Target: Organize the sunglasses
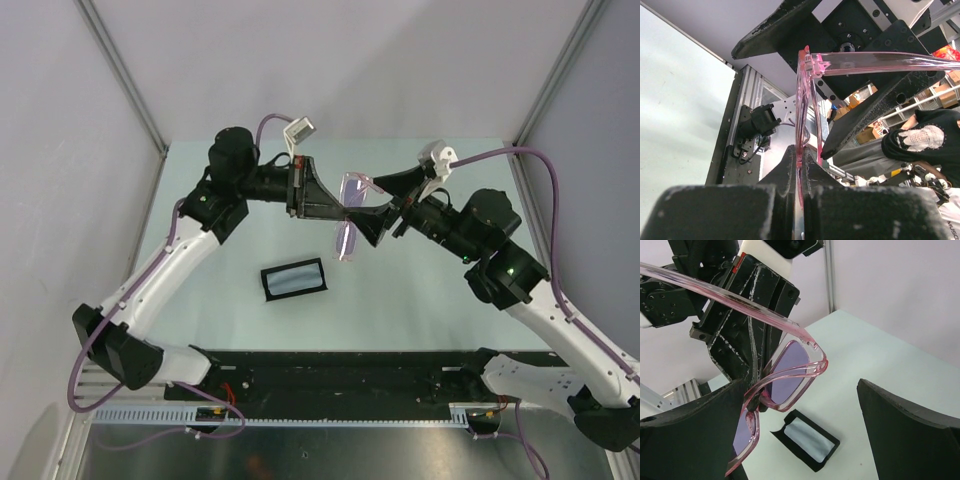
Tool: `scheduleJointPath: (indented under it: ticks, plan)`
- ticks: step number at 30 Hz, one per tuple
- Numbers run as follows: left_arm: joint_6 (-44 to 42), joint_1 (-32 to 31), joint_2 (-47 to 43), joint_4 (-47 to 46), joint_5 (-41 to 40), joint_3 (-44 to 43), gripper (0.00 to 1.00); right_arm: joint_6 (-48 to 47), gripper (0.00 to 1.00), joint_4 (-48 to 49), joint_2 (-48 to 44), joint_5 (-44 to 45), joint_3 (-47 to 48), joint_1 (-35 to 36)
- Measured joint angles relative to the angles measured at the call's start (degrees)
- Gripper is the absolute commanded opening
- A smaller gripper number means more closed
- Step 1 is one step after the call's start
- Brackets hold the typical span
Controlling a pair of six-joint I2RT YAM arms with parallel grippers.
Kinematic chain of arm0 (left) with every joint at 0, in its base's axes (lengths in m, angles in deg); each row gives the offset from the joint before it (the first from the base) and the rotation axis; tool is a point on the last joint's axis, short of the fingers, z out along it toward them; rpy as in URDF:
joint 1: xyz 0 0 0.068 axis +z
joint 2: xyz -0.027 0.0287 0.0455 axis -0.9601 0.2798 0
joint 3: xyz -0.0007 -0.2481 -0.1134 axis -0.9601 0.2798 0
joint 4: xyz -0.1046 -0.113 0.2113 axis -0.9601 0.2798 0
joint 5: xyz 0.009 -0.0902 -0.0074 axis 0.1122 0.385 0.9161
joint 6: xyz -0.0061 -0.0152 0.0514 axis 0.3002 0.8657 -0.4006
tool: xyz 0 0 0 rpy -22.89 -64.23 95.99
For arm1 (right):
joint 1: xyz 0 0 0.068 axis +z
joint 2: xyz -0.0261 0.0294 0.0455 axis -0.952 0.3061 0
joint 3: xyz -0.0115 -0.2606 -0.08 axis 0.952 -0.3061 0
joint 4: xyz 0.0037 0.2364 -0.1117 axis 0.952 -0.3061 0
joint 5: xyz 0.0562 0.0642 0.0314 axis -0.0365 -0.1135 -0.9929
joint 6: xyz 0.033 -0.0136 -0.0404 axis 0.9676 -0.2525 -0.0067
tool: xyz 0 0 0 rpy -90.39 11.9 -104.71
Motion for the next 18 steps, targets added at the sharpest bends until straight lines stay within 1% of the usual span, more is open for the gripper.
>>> scheduleJointPath:
  ticks: [11,18]
  plan:
    - [-2.1,0.2,-0.4,-0.2,0.3,0.3,0.0,2.3,1.0,1.0,-0.1,-2.6,0.0,-2.5]
    - [-5.1,1.4,-0.4,-0.2,0.2,0.6,0.0,10.6,1.0,2.8,-1.9,-7.3,0.0,-15.5]
